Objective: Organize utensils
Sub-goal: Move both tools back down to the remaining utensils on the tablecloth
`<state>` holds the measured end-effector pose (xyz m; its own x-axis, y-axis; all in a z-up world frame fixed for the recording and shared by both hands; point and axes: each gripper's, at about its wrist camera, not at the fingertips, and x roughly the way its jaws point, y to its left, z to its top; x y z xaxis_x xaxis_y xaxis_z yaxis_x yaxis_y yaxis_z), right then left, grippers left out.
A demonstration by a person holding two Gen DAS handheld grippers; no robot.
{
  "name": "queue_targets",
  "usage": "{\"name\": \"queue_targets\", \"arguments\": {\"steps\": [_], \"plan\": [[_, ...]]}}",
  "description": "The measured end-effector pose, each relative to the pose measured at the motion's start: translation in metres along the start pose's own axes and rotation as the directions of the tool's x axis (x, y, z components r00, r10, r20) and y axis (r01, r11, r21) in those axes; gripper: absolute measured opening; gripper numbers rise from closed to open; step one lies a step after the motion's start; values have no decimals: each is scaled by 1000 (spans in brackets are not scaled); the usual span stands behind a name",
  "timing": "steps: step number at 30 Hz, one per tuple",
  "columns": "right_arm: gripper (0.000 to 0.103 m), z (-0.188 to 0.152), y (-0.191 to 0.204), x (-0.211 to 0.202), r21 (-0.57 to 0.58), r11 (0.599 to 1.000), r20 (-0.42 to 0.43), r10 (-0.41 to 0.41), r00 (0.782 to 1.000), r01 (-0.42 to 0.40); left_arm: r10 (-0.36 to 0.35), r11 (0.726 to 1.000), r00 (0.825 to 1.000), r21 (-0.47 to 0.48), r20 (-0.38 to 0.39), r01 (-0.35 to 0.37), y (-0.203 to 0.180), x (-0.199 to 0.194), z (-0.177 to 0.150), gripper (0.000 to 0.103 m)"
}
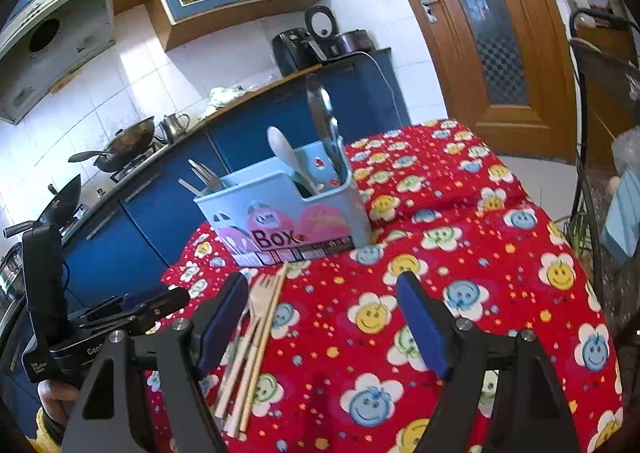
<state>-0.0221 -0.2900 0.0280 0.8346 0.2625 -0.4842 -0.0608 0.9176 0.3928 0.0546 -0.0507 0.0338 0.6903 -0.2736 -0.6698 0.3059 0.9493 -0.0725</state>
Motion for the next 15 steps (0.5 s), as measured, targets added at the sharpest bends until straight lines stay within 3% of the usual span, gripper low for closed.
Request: {"name": "queue_targets", "arguments": {"steps": [15], "plan": [[79,-15,-26,4,69,997,-60,-21,998,26,-27,1000,991,0,-134,28,-12,34,-10,54]]}}
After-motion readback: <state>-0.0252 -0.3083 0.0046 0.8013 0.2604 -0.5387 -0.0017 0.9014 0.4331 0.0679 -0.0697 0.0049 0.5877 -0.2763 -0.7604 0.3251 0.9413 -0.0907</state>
